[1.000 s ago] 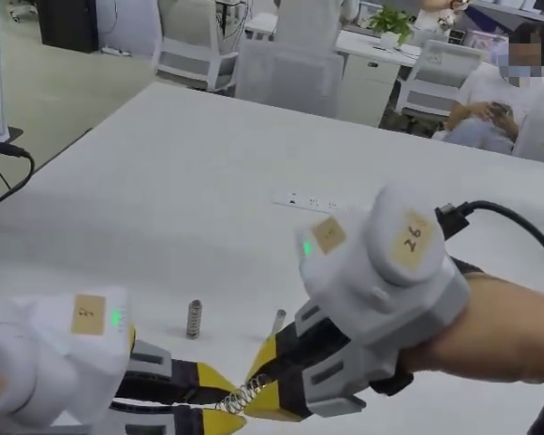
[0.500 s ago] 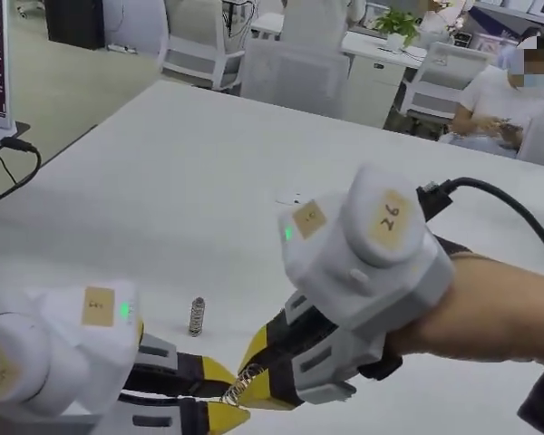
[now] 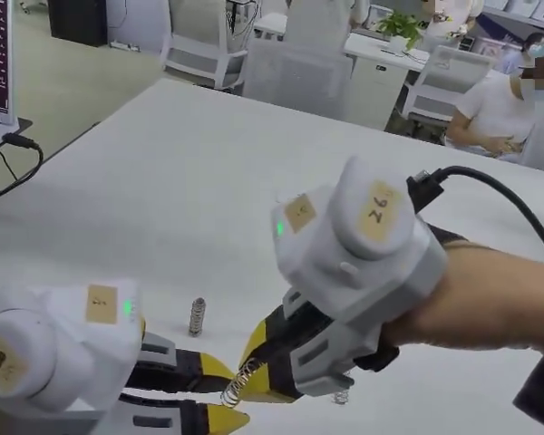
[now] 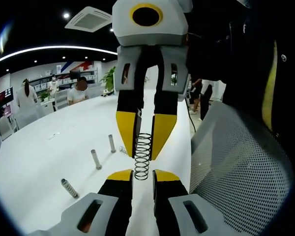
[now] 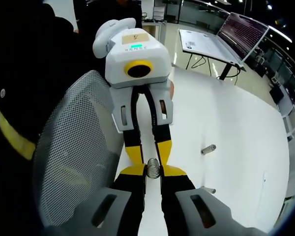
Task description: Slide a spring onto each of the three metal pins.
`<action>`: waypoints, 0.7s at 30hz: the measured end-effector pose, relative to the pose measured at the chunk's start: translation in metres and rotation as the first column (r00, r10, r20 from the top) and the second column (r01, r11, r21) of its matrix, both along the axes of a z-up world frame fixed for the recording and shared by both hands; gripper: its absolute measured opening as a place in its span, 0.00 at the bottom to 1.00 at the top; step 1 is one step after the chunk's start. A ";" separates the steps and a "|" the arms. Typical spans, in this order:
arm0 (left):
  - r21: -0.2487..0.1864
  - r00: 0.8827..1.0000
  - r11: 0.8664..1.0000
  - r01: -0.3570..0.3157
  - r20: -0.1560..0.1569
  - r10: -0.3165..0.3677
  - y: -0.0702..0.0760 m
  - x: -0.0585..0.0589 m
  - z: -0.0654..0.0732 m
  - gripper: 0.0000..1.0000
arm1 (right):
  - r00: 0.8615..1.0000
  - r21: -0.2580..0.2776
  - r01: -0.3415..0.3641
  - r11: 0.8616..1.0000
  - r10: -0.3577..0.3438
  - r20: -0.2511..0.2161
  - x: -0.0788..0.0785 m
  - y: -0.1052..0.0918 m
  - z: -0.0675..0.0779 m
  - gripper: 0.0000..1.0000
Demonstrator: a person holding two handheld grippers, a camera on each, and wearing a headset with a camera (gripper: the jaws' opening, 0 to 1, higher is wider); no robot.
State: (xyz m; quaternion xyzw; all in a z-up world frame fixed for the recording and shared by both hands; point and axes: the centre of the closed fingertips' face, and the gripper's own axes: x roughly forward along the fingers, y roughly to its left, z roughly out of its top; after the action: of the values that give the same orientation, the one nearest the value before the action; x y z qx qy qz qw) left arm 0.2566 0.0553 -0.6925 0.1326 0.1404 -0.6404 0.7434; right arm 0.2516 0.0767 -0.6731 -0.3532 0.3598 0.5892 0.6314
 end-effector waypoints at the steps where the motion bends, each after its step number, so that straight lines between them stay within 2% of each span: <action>1: -0.002 1.000 1.000 -0.005 -0.002 0.005 0.000 0.001 0.000 0.10 | 1.000 -0.003 0.000 1.000 0.000 0.001 0.001 -0.001 0.000 0.08; 15: -0.018 0.998 0.998 -0.058 -0.042 0.057 0.008 0.006 -0.005 0.24 | 0.997 -0.031 0.063 0.998 -0.062 0.038 0.018 -0.028 0.004 0.08; 21: -0.015 0.994 0.995 -0.100 -0.054 0.099 0.016 0.010 -0.013 0.29 | 0.995 -0.034 0.085 0.996 -0.083 0.053 0.024 -0.035 0.005 0.08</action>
State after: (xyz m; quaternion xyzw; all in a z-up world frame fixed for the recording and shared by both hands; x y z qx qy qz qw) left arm 0.2671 0.0711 -0.7050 0.1021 0.1608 -0.6071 0.7715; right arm 0.2756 0.0420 -0.6686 -0.3643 0.3688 0.5463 0.6579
